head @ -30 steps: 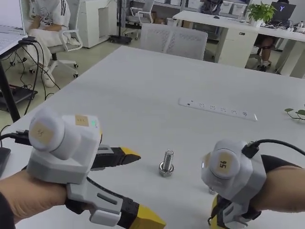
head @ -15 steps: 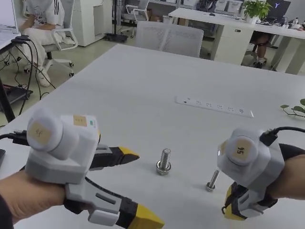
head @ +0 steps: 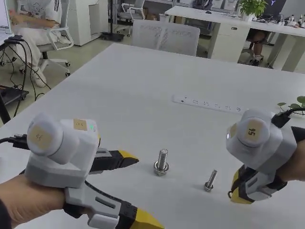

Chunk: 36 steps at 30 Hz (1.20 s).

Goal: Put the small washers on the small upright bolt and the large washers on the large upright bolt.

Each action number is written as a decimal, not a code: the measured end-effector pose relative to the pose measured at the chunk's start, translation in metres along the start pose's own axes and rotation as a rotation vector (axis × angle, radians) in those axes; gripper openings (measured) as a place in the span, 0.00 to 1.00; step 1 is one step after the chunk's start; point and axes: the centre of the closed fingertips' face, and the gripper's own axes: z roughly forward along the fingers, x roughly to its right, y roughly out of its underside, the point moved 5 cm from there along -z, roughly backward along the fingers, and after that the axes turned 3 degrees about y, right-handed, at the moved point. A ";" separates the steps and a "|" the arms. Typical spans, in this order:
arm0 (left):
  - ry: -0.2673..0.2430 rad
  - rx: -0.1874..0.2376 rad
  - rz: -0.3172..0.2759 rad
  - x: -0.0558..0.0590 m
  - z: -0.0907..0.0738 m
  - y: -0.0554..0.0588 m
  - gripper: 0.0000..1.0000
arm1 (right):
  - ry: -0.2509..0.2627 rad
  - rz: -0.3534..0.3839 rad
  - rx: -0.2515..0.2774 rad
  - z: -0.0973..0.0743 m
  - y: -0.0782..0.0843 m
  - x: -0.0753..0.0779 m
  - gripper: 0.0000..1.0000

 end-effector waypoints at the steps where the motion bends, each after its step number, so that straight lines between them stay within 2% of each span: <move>1: 0.001 0.000 -0.001 0.000 0.000 0.000 0.88 | 0.003 -0.002 0.002 -0.002 -0.001 0.001 0.13; 14: -0.001 -0.005 -0.013 -0.001 0.001 0.002 0.88 | 0.038 -0.042 0.029 -0.014 -0.020 0.018 0.13; 24: -0.009 -0.003 -0.021 -0.003 0.000 0.004 0.88 | 0.042 -0.076 0.034 -0.011 -0.035 0.023 0.13; 36: -0.017 0.001 -0.029 -0.007 -0.002 0.004 0.87 | 0.033 -0.094 0.022 -0.005 -0.039 0.024 0.13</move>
